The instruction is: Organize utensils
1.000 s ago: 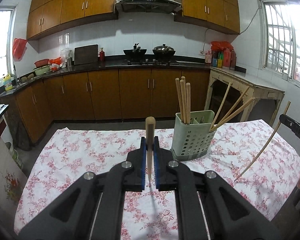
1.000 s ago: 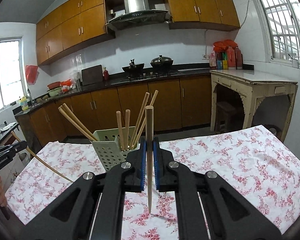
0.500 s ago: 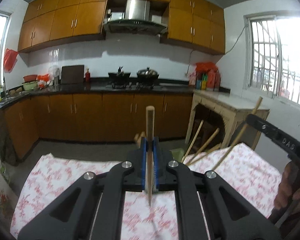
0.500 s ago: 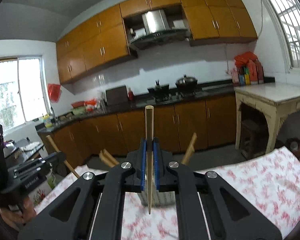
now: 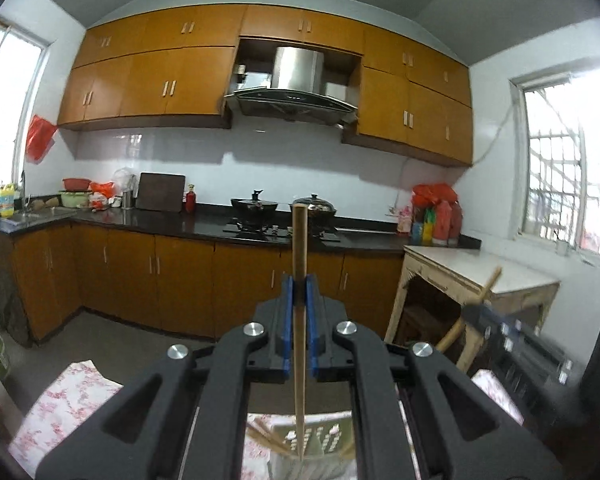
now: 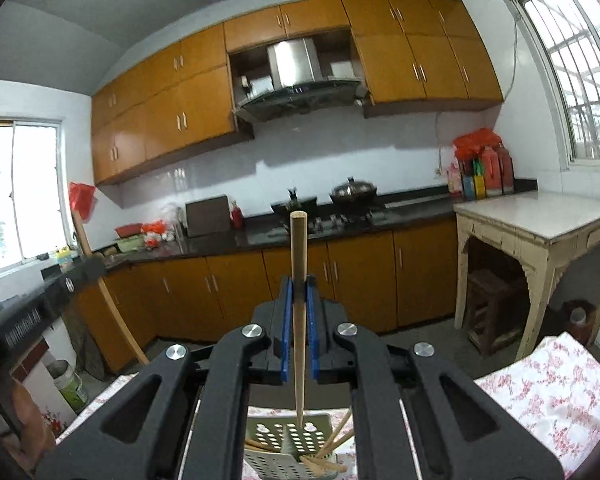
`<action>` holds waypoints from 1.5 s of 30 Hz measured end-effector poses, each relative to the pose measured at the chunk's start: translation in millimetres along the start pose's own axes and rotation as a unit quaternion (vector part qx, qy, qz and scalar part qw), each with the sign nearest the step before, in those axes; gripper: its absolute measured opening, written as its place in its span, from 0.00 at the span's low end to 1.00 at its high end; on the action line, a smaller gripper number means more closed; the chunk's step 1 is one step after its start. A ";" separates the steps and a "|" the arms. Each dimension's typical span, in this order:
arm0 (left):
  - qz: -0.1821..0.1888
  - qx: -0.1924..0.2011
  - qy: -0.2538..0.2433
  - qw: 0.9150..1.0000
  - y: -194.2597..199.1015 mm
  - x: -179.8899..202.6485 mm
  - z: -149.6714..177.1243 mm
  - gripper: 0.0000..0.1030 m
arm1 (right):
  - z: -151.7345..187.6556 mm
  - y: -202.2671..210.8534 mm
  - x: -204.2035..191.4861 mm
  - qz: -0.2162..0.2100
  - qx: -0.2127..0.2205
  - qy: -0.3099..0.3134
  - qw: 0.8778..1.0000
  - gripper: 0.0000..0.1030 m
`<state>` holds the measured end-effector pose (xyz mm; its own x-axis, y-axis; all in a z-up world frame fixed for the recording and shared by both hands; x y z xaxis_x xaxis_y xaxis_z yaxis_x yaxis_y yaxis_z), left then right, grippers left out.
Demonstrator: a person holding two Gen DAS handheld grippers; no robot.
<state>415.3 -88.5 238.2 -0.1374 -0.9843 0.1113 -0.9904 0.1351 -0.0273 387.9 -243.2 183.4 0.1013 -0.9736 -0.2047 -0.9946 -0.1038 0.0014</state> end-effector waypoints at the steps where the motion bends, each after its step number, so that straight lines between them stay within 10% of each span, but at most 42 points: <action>1: -0.005 0.004 0.003 1.000 -6.7 -0.1 2.1 0.07 | 5.0 -3.9 3.0 0.001 -0.005 -0.002 1.000 0.07; 20: -0.036 -0.084 -0.014 0.996 -52.8 -16.8 92.9 0.10 | 67.2 -27.2 4.4 0.004 -0.094 -0.003 0.996 0.10; 24: -0.041 -0.089 0.000 0.995 -43.3 -29.1 91.7 0.27 | 61.5 -17.0 10.3 0.011 -0.087 -0.013 0.996 0.29; 40: -0.053 -0.082 -0.009 0.995 84.4 -70.3 86.5 0.49 | 46.7 83.4 6.8 0.002 -0.058 -0.010 0.998 0.53; 45: -0.041 -0.089 -0.025 0.995 145.6 -77.3 109.1 0.62 | 68.7 126.4 -2.5 -0.009 -0.062 0.000 0.998 0.83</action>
<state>282.9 -5.2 117.3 -0.0592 -0.9967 0.0563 -0.9852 0.0674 0.1576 260.4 -239.9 116.8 0.1191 -0.9713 -0.2058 -0.9822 -0.1456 0.1187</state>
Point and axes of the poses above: each gripper's, at about its wrist camera, not at the fingertips, and y roughly against the way its jaws point, x to its right, z to its underside, the point moved 10 cm from there along -y, roughly the way its jaws point, and after that the axes turned 9 degrees about x, right-handed, at the moved point
